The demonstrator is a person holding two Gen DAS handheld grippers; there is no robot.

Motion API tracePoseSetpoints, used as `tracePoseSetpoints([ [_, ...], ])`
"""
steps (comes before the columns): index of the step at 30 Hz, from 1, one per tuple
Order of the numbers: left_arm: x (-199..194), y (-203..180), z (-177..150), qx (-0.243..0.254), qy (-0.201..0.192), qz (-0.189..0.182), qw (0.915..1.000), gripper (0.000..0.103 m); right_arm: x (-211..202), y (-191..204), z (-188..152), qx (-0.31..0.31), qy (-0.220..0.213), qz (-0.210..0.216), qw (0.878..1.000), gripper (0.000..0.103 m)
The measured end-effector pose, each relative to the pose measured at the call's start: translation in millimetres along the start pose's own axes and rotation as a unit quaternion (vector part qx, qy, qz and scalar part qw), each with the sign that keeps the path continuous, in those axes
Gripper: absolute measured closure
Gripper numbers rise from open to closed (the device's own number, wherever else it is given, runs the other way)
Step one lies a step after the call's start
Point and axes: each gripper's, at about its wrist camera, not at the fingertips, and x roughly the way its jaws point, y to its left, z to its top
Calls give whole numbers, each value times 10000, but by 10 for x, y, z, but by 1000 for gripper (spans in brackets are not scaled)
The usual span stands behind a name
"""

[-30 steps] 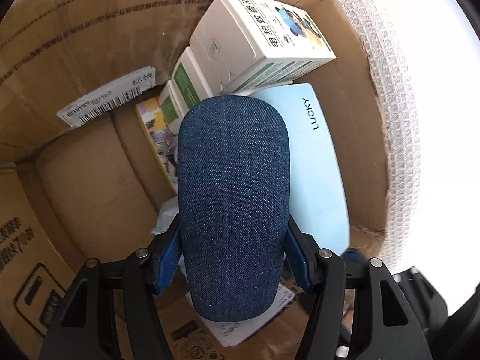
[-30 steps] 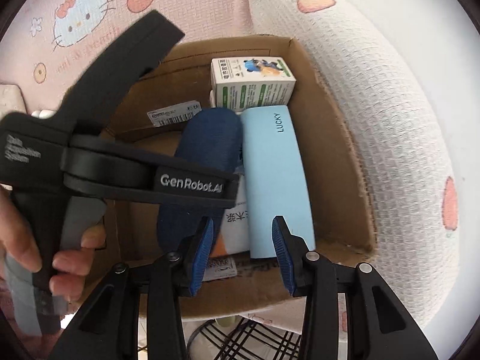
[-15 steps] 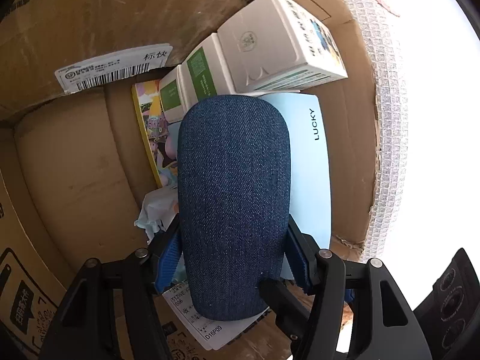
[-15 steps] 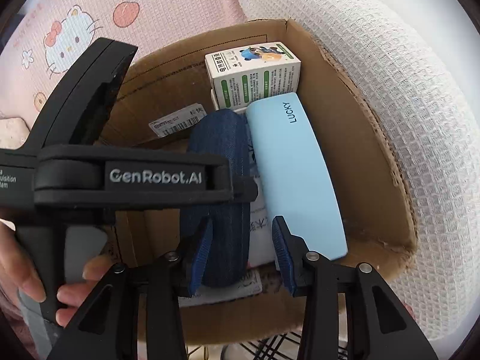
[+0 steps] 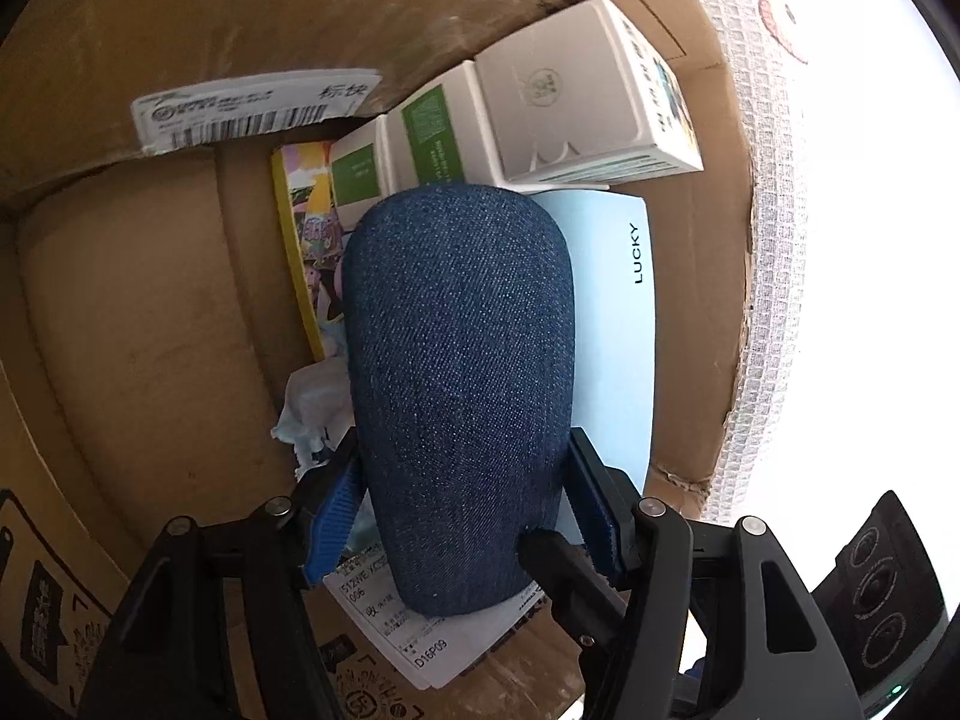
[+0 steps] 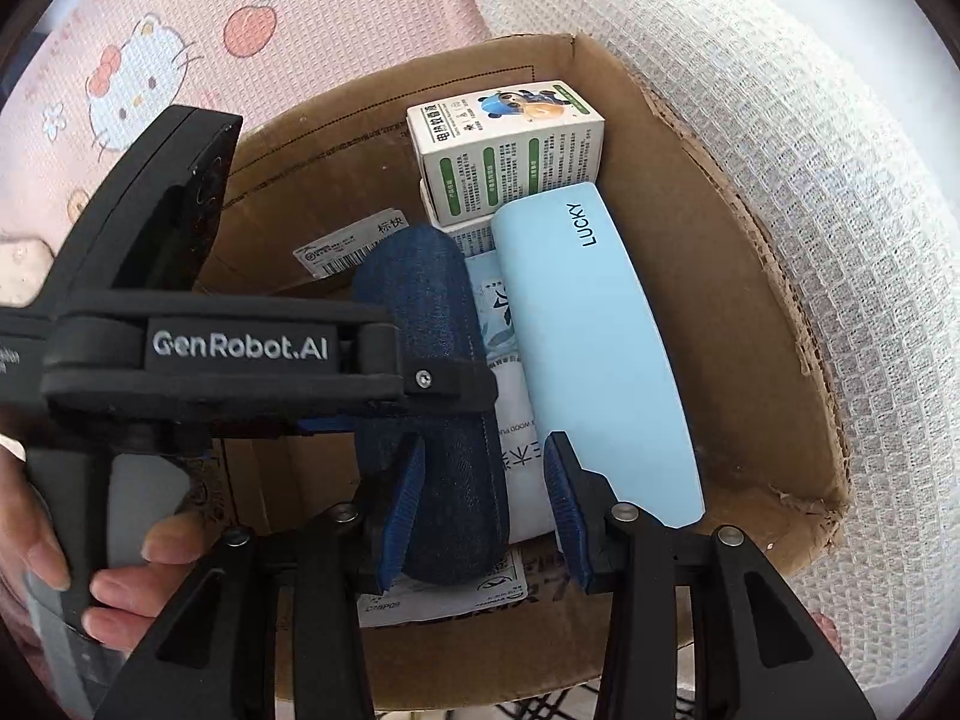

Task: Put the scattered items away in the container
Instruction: 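Open the right gripper off the LUCKY case while the left gripper pushes the denim case down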

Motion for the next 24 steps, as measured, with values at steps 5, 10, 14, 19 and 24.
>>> tracePoseSetpoints([
  [5, -74, 39, -10, -54, 7, -18, 10000, 36, 35, 45, 20, -93, 32, -105, 9999, 65],
  [10, -199, 60, -78, -211, 17, 61, 9998, 36, 105, 83, 54, 1, 27, -6, 10000, 65],
  [14, -291, 38, -93, -319, 10, 7, 9995, 36, -2, 160, 37, -213, -148, -400, 9989, 65],
  [19, -330, -30, -45, -363, 172, -230, 9989, 36, -176, 235, 10, -380, -322, -273, 9984, 63],
  [24, -353, -99, -10, -355, 218, -289, 9987, 36, -86, 328, -10, -782, -48, -426, 9960, 54],
])
